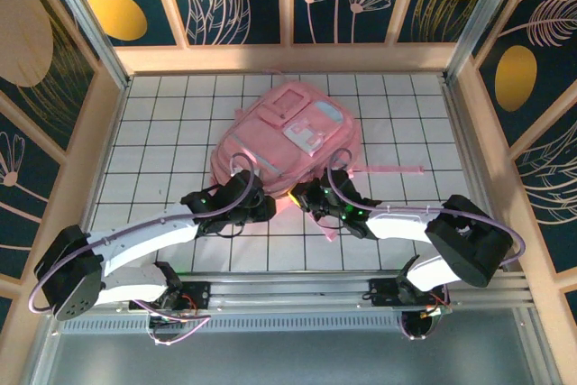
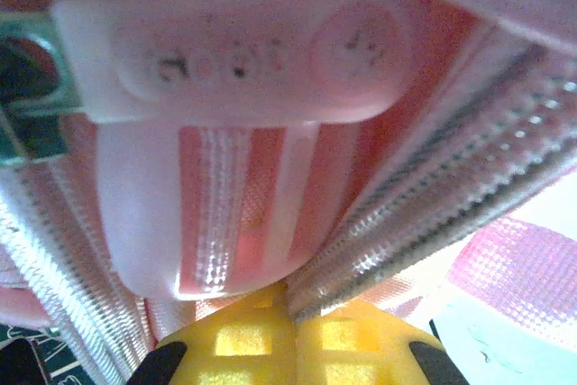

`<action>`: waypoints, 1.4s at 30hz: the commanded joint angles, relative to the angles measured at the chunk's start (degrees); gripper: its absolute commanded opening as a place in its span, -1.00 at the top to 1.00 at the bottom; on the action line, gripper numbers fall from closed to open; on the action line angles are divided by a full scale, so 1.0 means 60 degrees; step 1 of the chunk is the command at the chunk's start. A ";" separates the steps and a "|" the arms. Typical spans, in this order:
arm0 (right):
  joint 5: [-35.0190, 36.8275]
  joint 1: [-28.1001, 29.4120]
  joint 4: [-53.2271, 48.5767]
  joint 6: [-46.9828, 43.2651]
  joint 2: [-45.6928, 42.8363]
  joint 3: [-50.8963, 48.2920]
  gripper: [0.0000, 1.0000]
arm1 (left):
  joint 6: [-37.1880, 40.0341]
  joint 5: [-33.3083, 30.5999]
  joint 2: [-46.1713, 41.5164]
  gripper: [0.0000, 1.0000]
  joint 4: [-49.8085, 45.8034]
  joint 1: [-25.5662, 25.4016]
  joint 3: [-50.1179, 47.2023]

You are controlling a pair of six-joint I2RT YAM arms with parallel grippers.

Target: Pack the student bag

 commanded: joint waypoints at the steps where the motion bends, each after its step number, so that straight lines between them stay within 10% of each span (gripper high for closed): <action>1: 0.0104 0.0131 0.0657 -0.0276 -0.0002 0.0495 1.00 | 0.0084 -0.0189 0.0253 0.45 0.0389 -0.0022 0.0039; 11: 0.0328 0.0162 0.0310 -0.0496 -0.0163 0.0515 1.00 | 0.0199 -0.1141 0.0008 0.89 -0.0288 -0.0022 0.0180; 36: 0.1630 -0.0775 -0.2255 -0.1823 -0.1114 0.0854 1.00 | 0.0238 -0.0513 -0.1480 1.00 -0.1006 -0.0022 -0.0641; 42: 0.0573 -0.0588 -0.2311 -0.1923 -0.1504 0.1010 0.03 | 0.0515 0.0091 -0.0939 1.00 -0.0531 -0.0022 -0.0186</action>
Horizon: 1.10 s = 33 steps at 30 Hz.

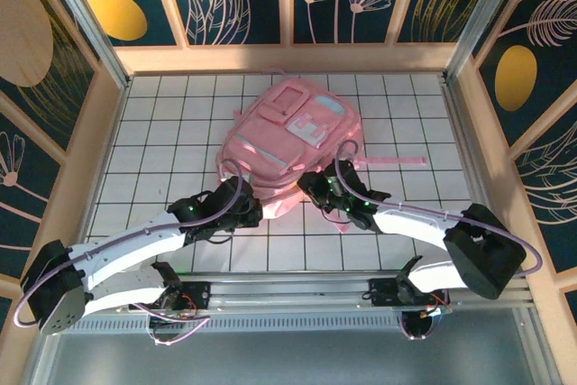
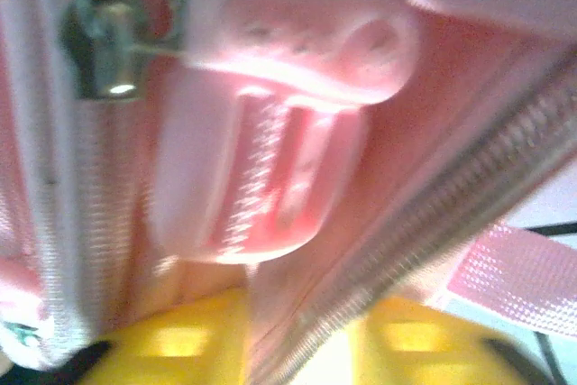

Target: Pack the student bag

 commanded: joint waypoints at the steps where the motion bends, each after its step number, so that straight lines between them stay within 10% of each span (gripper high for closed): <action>1: -0.0119 0.0040 0.0239 -0.0026 -0.0761 0.0222 -0.09 | 0.0319 0.0387 0.0257 1.00 0.0255 -0.0005 0.0438; 20: -0.0317 -0.0988 -0.4673 0.0347 -0.5673 -0.1295 0.32 | 0.1082 0.2279 0.4025 1.00 0.1621 -0.0840 0.3807; 33: -0.1303 -0.1597 -0.1324 0.0767 -0.4127 -0.1904 0.25 | 0.1212 0.2625 0.4683 1.00 0.1697 -0.1080 0.4312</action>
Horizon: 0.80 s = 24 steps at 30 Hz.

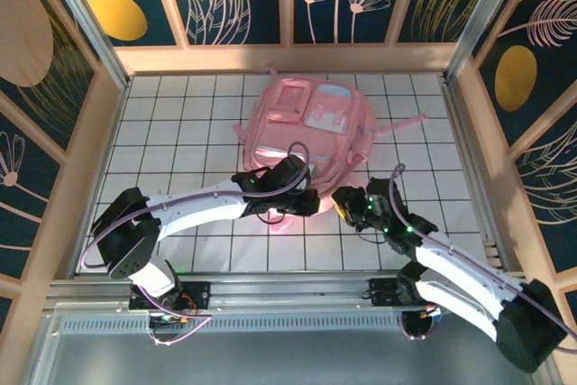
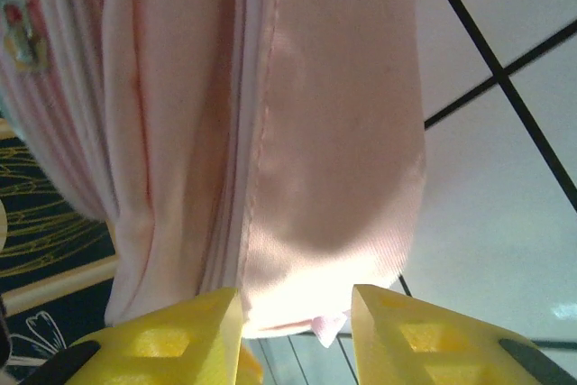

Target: Pack the student bag

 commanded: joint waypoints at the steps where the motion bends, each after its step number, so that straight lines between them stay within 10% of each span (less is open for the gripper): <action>1: -0.0466 -0.0165 0.1378 -0.0032 0.0814 0.0315 0.25 | 0.0265 0.0299 -0.0053 1.00 0.0524 -0.0104 0.0367; 24: -0.0804 -0.0102 0.2847 -0.0036 0.1722 0.0298 0.22 | 0.0410 0.0466 0.0109 1.00 0.0543 -0.0105 0.0504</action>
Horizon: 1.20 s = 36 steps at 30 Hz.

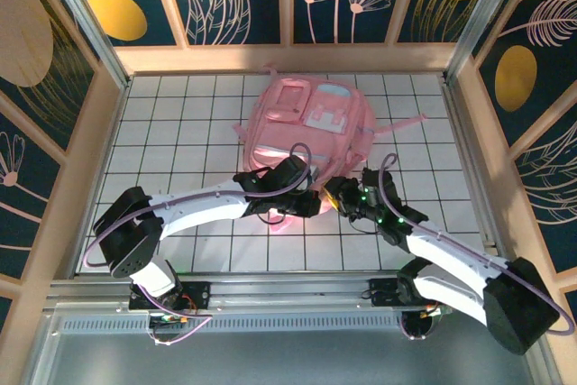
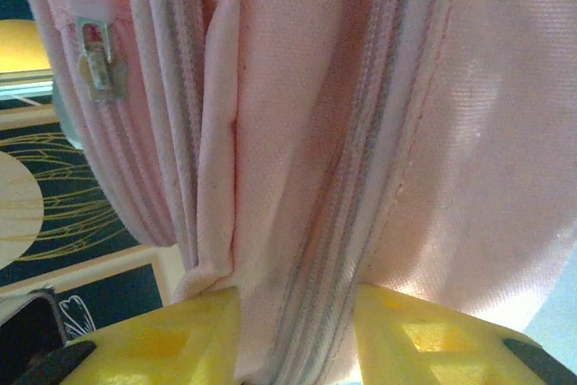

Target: Pack the student bag

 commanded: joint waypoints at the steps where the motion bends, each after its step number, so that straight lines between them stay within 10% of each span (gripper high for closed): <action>1: -0.0306 0.0048 0.1131 0.0080 0.0556 0.0080 0.22 | 0.0265 0.0248 -0.0033 1.00 0.0526 -0.0106 0.0495; 10: 0.0043 0.0030 0.0671 -0.0611 0.0747 0.0174 1.00 | 0.0296 -0.0033 -0.0260 1.00 0.0406 -0.0104 0.0412; 36: 0.0662 -0.1216 -0.1394 -0.1725 -0.0753 0.0364 1.00 | 0.0405 -0.1234 -0.1620 1.00 -0.0354 -0.0017 -0.1166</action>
